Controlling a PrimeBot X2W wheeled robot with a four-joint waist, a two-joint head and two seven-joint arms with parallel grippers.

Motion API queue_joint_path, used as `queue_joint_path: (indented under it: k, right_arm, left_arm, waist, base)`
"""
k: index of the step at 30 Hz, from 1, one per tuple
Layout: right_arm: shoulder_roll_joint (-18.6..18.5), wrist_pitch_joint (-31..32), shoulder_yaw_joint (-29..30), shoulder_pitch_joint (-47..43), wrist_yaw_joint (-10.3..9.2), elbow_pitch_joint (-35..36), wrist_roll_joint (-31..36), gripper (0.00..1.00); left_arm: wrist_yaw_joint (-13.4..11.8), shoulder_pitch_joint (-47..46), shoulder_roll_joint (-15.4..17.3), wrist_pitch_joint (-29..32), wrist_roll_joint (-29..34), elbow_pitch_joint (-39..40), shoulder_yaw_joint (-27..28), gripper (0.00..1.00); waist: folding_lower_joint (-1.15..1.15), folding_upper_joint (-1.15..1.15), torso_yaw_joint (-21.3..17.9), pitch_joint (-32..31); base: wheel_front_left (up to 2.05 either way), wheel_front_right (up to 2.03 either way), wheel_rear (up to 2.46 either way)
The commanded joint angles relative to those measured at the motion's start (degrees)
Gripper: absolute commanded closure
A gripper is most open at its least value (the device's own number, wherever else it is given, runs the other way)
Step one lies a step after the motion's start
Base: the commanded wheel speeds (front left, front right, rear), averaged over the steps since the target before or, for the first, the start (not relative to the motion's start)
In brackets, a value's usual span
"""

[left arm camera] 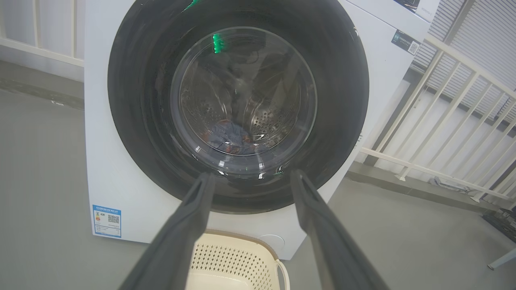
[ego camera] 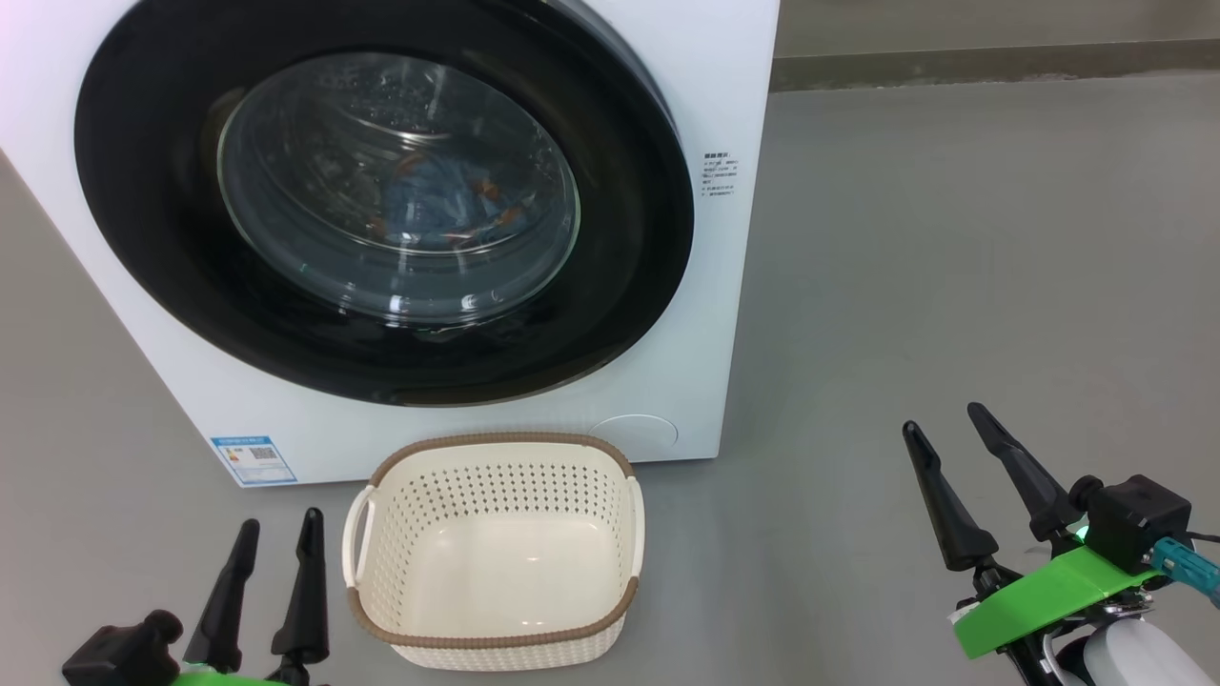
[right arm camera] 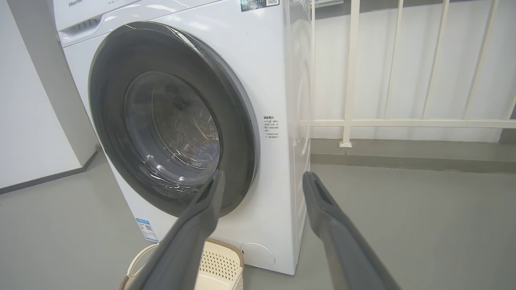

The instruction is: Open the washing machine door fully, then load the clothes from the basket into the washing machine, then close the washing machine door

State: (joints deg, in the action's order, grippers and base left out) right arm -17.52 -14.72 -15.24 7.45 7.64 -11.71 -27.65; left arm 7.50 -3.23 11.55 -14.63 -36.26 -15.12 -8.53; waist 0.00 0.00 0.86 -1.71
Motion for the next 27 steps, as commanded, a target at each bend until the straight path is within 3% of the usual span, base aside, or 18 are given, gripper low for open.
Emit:
queue_joint_path:
  k: [1,27]
  right_arm:
    - [-0.7,-0.3,-0.5,-0.1,-0.15,1.2,0.5,0.0]
    - [-0.1,-0.3,1.3,0.1,-0.15,0.1,1.1,0.0]
  left_arm:
    - [-0.1,-1.1,1.3,-0.3,-0.2,1.6,1.8,0.0]
    - [-0.1,-1.1,1.3,-0.3,-0.6,1.5,2.0,0.0]
  waist:
    - [0.0,0.0,0.0,0.0]
    - [0.0,0.0,0.8,-0.1]
  base:
    - [0.0,0.0,0.0]
    - [0.0,0.0,0.0]
